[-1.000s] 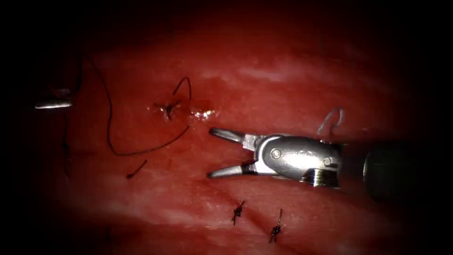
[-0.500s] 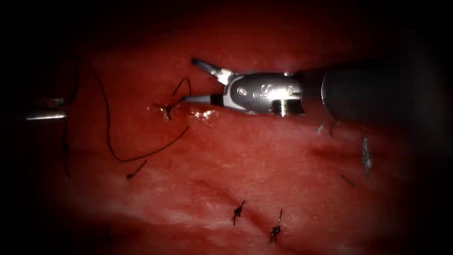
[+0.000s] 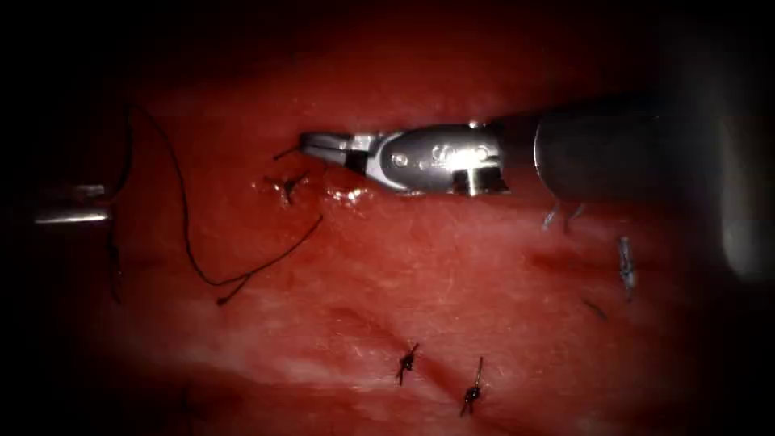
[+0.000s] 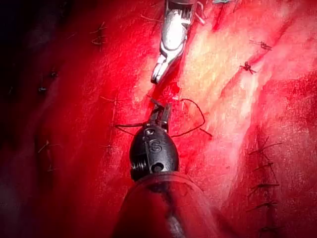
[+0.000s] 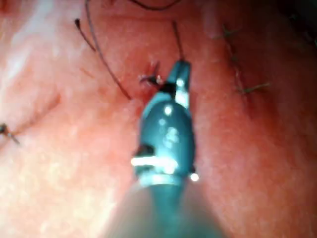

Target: Wound Closure

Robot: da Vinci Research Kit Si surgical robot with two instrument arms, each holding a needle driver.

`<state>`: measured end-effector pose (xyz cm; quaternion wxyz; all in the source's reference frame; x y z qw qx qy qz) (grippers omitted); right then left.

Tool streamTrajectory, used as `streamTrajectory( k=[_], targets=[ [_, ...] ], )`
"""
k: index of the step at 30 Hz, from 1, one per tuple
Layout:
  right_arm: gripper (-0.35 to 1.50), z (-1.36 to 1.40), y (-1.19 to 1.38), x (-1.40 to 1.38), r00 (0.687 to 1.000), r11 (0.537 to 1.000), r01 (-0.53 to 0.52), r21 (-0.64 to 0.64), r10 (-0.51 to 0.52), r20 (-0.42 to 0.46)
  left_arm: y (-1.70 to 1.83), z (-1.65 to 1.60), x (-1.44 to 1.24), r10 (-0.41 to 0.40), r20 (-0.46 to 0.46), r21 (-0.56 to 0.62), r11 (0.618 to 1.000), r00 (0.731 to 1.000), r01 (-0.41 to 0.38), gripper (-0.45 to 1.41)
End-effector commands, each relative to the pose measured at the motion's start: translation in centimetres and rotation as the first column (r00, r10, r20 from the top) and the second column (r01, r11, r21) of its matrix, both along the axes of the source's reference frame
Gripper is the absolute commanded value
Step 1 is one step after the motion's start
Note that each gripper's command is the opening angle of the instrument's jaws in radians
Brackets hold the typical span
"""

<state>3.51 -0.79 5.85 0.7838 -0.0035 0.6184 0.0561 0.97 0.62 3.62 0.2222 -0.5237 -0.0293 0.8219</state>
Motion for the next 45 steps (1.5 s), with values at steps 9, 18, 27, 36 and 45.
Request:
streamTrajectory(
  k=[9, 18, 27, 36, 45],
  targets=[
    [-0.35, 0.22, 0.03, 0.00, 0.993, 0.921, -0.111, 0.374, 0.115, 0.012, -0.03, -0.06, -0.07, 0.011, 0.009, -0.008, 1.000, 1.000, -0.011, -0.45],
    [-0.35, 0.49, 0.00, -0.10, 0.981, 0.824, -0.189, 0.534, 0.187, 0.059, -0.08, -0.31, -0.09, 0.024, 0.063, -0.012, 1.000, 0.998, -0.023, -0.45],
    [-0.35, 0.39, 0.07, -0.09, 0.960, 0.713, -0.249, 0.655, 0.270, 0.072, -0.14, -0.55, -0.12, 0.032, 0.081, -0.030, 0.999, 0.996, -0.030, -0.45],
    [1.23, 0.29, 0.15, -0.04, 0.965, 0.754, -0.227, 0.616, 0.258, 0.040, -0.19, -0.70, -0.19, 0.038, 0.094, -0.049, 0.998, 0.995, -0.034, -0.45],
    [1.33, -0.06, 0.01, -0.49, 0.981, 0.881, -0.168, 0.443, 0.194, -0.013, -0.28, -0.65, -0.26, 0.065, 0.133, -0.061, 0.996, 0.989, -0.057, -0.45]
  ],
)
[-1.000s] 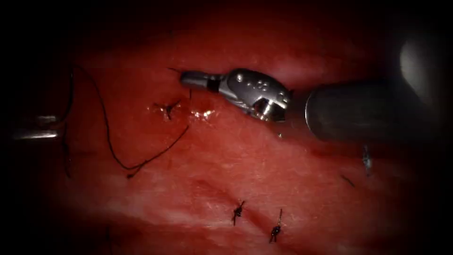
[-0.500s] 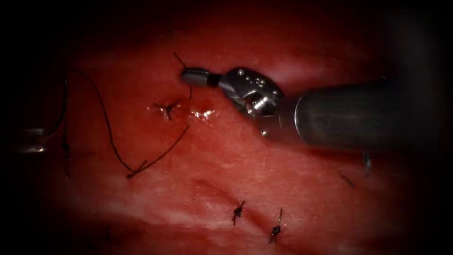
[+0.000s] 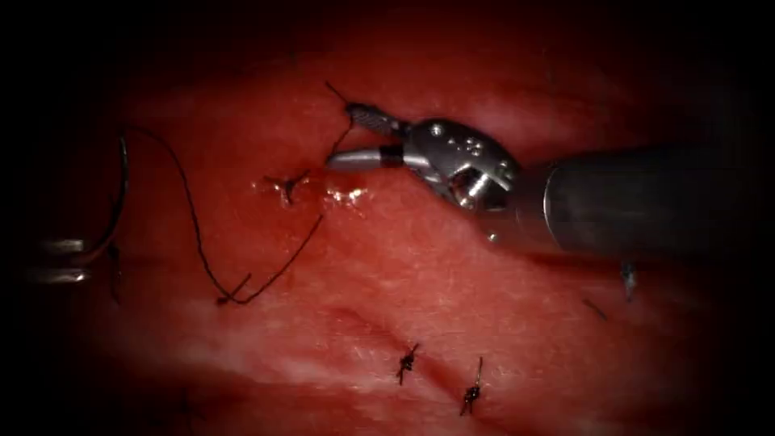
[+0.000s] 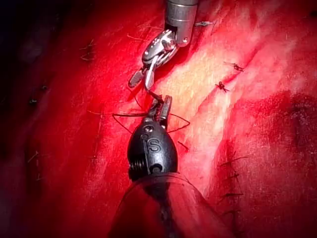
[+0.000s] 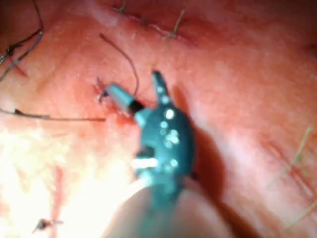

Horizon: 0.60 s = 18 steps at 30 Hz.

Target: Wound Closure

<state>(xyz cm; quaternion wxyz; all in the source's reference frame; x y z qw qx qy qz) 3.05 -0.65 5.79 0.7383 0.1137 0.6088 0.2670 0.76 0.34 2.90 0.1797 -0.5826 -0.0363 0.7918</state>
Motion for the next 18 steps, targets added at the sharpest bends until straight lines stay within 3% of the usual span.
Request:
streamTrajectory(
  k=[1, 5, 9, 12, 18],
  targets=[
    [1.33, -0.05, -0.15, -0.09, 1.000, 1.000, 0.011, 0.008, -0.011, -0.005, -0.02, 0.08, -0.05, 0.003, 0.004, -0.002, 1.000, 1.000, -0.003, -0.45],
    [1.45, -0.35, -0.18, -0.35, 0.999, 0.999, 0.036, 0.016, -0.036, 0.005, -0.05, 0.16, -0.04, 0.007, 0.008, -0.008, 1.000, 1.000, -0.007, -0.45],
    [1.48, -0.52, -0.11, -0.41, 1.000, 1.000, -0.003, -0.016, 0.003, -0.006, -0.12, 0.25, -0.06, 0.017, 0.003, -0.019, 1.000, 1.000, -0.017, -0.45],
    [1.48, -0.57, -0.11, -0.36, 1.000, 0.999, -0.013, -0.032, 0.013, -0.018, -0.14, 0.28, -0.08, 0.024, -0.001, -0.019, 1.000, 1.000, -0.024, -0.45],
    [1.45, -0.44, -0.42, -0.07, 0.995, 0.996, 0.083, -0.018, -0.082, 0.065, -0.14, 0.30, -0.09, 0.027, 0.003, -0.021, 0.999, 1.000, -0.027, -0.45]
  ],
)
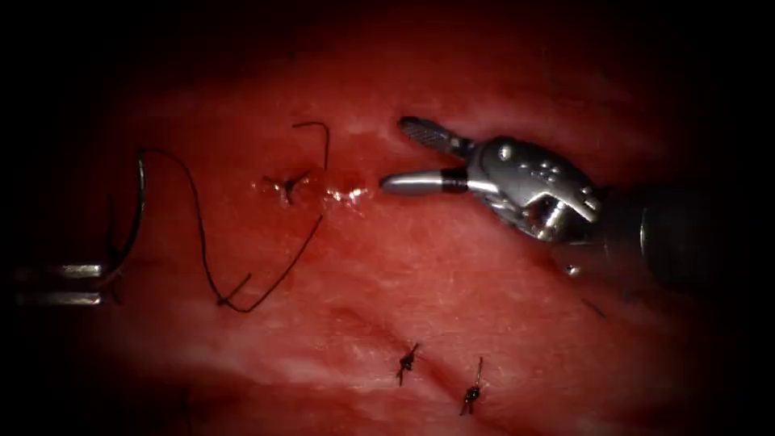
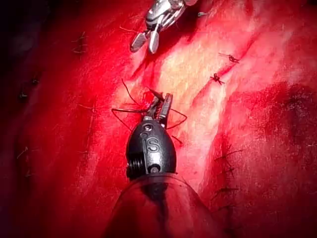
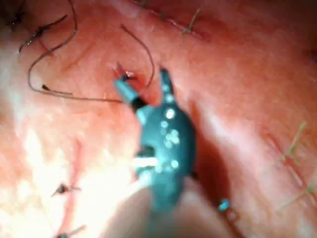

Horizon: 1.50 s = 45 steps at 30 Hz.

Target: Wound Closure

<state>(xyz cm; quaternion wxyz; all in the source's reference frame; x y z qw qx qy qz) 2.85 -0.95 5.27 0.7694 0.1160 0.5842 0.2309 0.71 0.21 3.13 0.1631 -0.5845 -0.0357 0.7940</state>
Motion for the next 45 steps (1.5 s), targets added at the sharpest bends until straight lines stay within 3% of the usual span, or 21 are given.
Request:
streamTrajectory(
  k=[1, 6, 10, 11, 12, 13, 14, 17, 19, 21, 23, 24, 29, 36, 42, 43, 45],
  targets=[
    [1.45, 0.11, -0.17, 0.19, 1.000, 1.000, 0.007, 0.022, -0.007, -0.004, 0.01, 0.10, -0.03, 0.002, 0.003, 0.000, 1.000, 1.000, -0.002, -0.45],
    [1.43, 0.22, -0.26, 0.36, 1.000, 0.999, 0.007, 0.038, -0.006, -0.016, -0.02, 0.33, 0.01, -0.016, -0.015, 0.009, 1.000, 1.000, 0.016, -0.45],
    [1.43, 0.23, -0.30, 0.42, 1.000, 0.999, 0.011, 0.036, -0.010, -0.022, -0.12, 0.87, 0.07, -0.041, -0.079, 0.031, 0.999, 0.996, 0.044, -0.45],
    [1.43, 0.23, -0.30, 0.42, 1.000, 0.999, 0.011, 0.036, -0.010, -0.022, -0.14, 0.96, 0.09, -0.047, -0.089, 0.043, 0.998, 0.995, 0.051, -0.30],
    [1.43, 0.24, -0.30, 0.42, 1.000, 0.999, 0.011, 0.036, -0.011, -0.022, -0.16, 1.06, 0.11, -0.063, -0.106, 0.062, 0.996, 0.992, 0.070, 0.00],
    [1.43, 0.24, -0.30, 0.42, 1.000, 0.999, 0.011, 0.036, -0.011, -0.022, -0.16, 1.06, 0.11, -0.063, -0.106, 0.062, 0.996, 0.992, 0.070, 0.00],
    [1.43, 0.24, -0.31, 0.42, 1.000, 0.999, 0.012, 0.035, -0.011, -0.022, -0.20, 1.19, 0.16, -0.098, -0.130, 0.103, 0.988, 0.987, 0.112, 0.37],
    [1.43, 0.28, -0.34, 0.43, 1.000, 0.999, 0.014, 0.031, -0.014, -0.020, -0.24, 1.26, 0.40, -0.133, -0.162, 0.146, 0.977, 0.978, 0.157, 0.79],
    [1.43, 0.30, -0.35, 0.43, 1.000, 0.999, 0.016, 0.030, -0.016, -0.017, -0.23, 1.21, 0.54, -0.138, -0.173, 0.153, 0.974, 0.975, 0.165, 0.89],
    [1.41, 0.34, -0.39, 0.46, 1.000, 0.999, 0.022, 0.026, -0.022, -0.011, -0.18, 1.08, 0.92, -0.155, -0.213, 0.158, 0.969, 0.965, 0.191, 0.99],
    [1.41, 0.34, -0.39, 0.47, 1.000, 0.999, 0.028, 0.027, -0.028, -0.004, -0.16, 1.06, 1.04, -0.162, -0.228, 0.156, 0.967, 0.960, 0.201, 1.04],
    [1.41, 0.35, -0.41, 0.49, 0.999, 0.999, 0.033, 0.027, -0.033, 0.003, -0.15, 1.04, 1.29, -0.157, -0.254, 0.155, 0.967, 0.954, 0.200, 1.04],
    [1.41, 0.36, -0.41, 0.49, 0.999, 0.999, 0.033, 0.027, -0.033, 0.003, -0.15, 1.02, 1.59, -0.127, -0.284, 0.177, 0.967, 0.950, 0.182, 1.03],
    [1.41, 0.37, -0.42, 0.48, 0.999, 0.999, 0.038, 0.027, -0.038, 0.006, 0.10, 0.78, 1.85, -0.150, -0.320, 0.193, 0.956, 0.936, 0.219, 0.99],
    [1.40, 0.36, -0.44, 0.50, 0.999, 0.998, 0.049, 0.027, -0.049, 0.007, 0.36, 0.37, 1.92, -0.199, -0.286, 0.134, 0.960, 0.937, 0.245, 0.98],
    [1.40, 0.37, -0.45, 0.50, 0.998, 0.998, 0.054, 0.027, -0.054, 0.011, 0.46, 0.26, 1.90, -0.220, -0.284, 0.123, 0.957, 0.933, 0.262, 0.76],
    [1.40, 0.37, -0.46, 0.52, 0.999, 0.998, 0.053, 0.027, -0.053, 0.012, 0.58, 0.19, 1.77, -0.248, -0.275, 0.079, 0.957, 0.929, 0.279, 0.57]
  ],
)
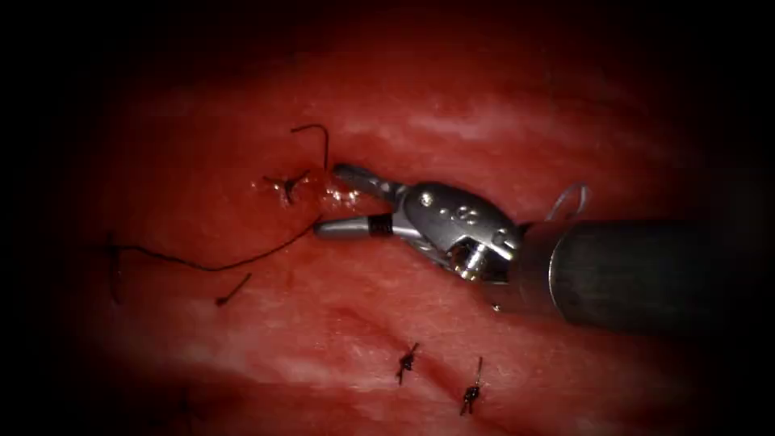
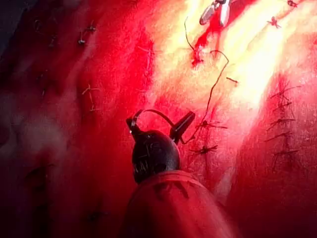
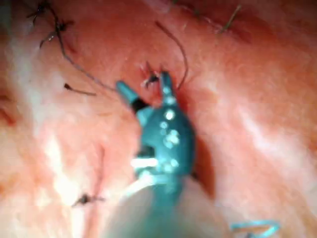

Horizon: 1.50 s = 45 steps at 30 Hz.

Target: Wound Closure

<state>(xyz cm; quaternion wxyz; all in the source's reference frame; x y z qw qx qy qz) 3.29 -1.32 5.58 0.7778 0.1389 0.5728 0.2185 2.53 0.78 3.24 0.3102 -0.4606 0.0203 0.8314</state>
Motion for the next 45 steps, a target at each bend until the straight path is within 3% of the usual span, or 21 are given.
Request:
streamTrajectory(
  k=[1, 3, 9, 14, 17, 21, 22, 24, 34, 42, 45],
  targets=[
    [1.40, 0.06, -0.08, 0.08, 1.000, 1.000, 0.000, 0.002, 0.000, -0.001, 0.07, 0.07, -0.12, 0.005, 0.018, -0.021, 1.000, 1.000, -0.005, 0.49],
    [1.40, 0.06, -0.09, 0.09, 1.000, 1.000, 0.000, 0.002, 0.000, -0.001, 0.22, 0.08, -0.43, 0.007, 0.030, -0.057, 0.998, 1.000, -0.006, 0.41],
    [1.38, 0.05, -0.10, 0.02, 1.000, 1.000, 0.006, 0.002, -0.006, -0.004, 0.41, 0.24, -1.25, 0.042, 0.085, -0.101, 0.994, 0.995, -0.034, 0.41],
    [1.38, 0.04, -0.13, 0.01, 1.000, 1.000, 0.007, 0.000, -0.007, -0.005, 0.45, 0.35, -1.74, 0.077, 0.115, -0.108, 0.992, 0.990, -0.065, 0.41],
    [1.38, 0.01, -0.16, 0.03, 1.000, 1.000, 0.008, 0.000, -0.008, -0.007, 0.41, 0.44, -1.89, 0.102, 0.117, -0.103, 0.991, 0.988, -0.090, 0.41],
    [1.38, -0.02, -0.19, 0.02, 1.000, 1.000, 0.011, 0.000, -0.011, -0.009, 0.18, 0.60, -1.91, 0.179, 0.099, -0.090, 0.981, 0.979, -0.171, 0.41],
    [1.38, -0.02, -0.19, 0.02, 1.000, 1.000, 0.011, 0.000, -0.011, -0.009, -0.06, 0.70, -1.88, 0.248, 0.066, -0.059, 0.968, 0.966, -0.245, 0.41],
    [1.38, -0.02, -0.18, 0.02, 1.000, 1.000, 0.011, 0.000, -0.011, -0.009, -0.30, 0.78, -1.86, 0.281, 0.046, -0.006, 0.960, 0.959, -0.281, 0.41],
    [1.36, -0.01, -0.19, 0.02, 1.000, 1.000, 0.012, -0.001, -0.012, -0.009, -0.94, 0.99, -1.94, 0.305, 0.054, 0.057, 0.950, 0.951, -0.308, 0.42],
    [1.36, -0.01, -0.22, 0.04, 1.000, 1.000, 0.010, 0.003, -0.010, -0.010, -1.27, 1.60, -2.10, 0.308, -0.055, 0.128, 0.946, 0.950, -0.299, 0.56],
    [1.36, -0.02, -0.23, 0.04, 1.000, 1.000, 0.011, 0.002, -0.011, -0.010, -1.33, 1.81, -2.10, 0.320, -0.088, 0.130, 0.943, 0.943, -0.307, 0.51]
  ],
)
